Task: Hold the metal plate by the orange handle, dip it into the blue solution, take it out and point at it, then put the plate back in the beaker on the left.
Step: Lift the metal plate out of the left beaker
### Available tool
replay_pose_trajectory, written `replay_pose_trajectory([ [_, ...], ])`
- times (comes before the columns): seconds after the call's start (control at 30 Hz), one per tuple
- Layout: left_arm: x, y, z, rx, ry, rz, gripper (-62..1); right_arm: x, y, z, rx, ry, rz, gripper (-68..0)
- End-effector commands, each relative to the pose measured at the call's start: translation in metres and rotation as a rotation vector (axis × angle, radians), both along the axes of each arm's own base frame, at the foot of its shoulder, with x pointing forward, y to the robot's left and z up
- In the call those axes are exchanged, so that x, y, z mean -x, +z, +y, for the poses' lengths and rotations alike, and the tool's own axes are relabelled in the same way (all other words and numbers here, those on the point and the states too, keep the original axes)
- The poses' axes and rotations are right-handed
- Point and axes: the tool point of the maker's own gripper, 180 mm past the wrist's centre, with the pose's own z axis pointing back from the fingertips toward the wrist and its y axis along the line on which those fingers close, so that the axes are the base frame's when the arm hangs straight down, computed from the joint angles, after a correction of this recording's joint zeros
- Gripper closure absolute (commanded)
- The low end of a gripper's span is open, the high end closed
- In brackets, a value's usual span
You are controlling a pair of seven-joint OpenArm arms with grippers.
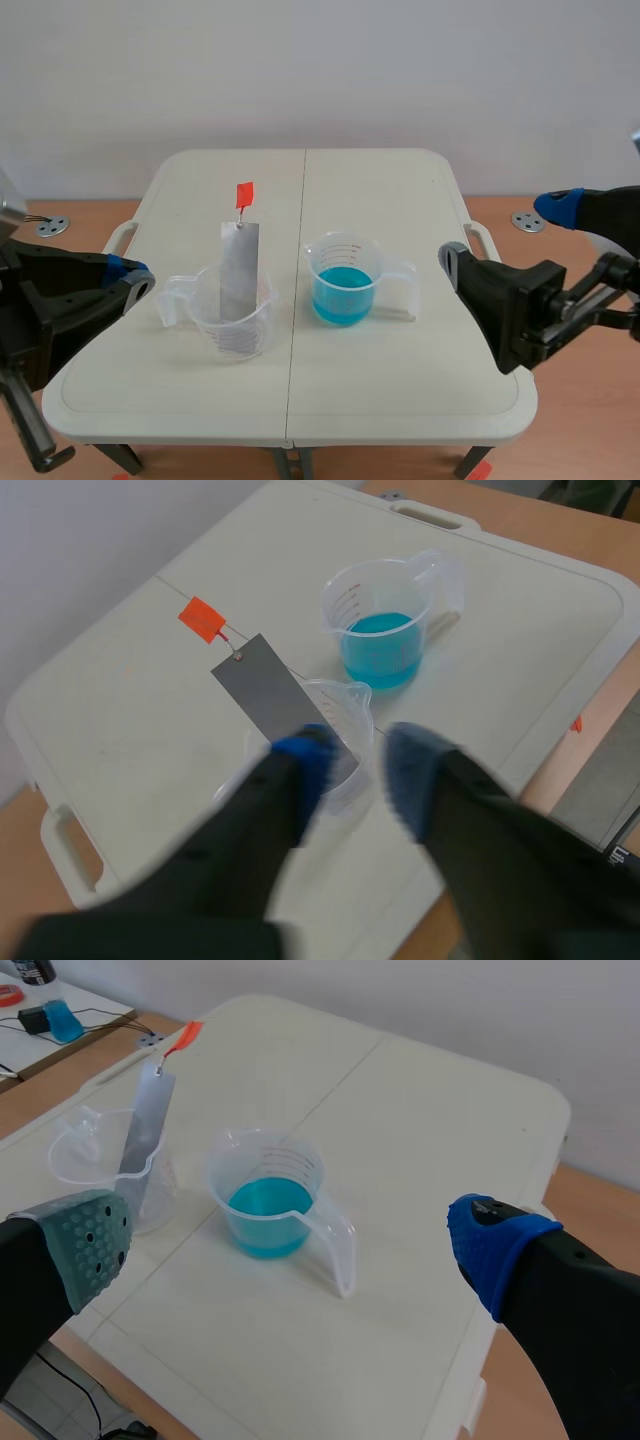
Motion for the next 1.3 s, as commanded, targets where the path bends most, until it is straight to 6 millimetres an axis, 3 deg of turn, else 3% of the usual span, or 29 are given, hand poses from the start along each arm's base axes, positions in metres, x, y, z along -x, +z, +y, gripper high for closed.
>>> replay_pose_trajectory([
  [0.0, 0.000, 0.010, -0.007, 0.035, -0.007, -0.023, -1.8, -0.008, 0.012, 0.006, -0.044, 0.001, -0.030, -66.3],
  [0.27, 0.008, -0.002, 0.003, -0.006, 0.016, 0.026, -1.8, -0.038, 0.023, 0.040, -0.107, 0.037, -0.008, -66.3],
  [0.6, 0.046, -0.027, 0.038, -0.074, 0.083, 0.156, -1.8, -0.084, 0.030, 0.079, -0.235, 0.077, -0.001, -66.3],
  [1.1, 0.106, -0.057, 0.069, -0.171, 0.123, 0.371, -1.8, -0.144, 0.003, 0.141, -0.353, 0.107, 0.136, -66.3],
  [1.27, 0.113, -0.062, 0.073, -0.178, 0.132, 0.399, -1.8, -0.155, 0.000, 0.163, -0.358, 0.135, 0.170, -66.3],
])
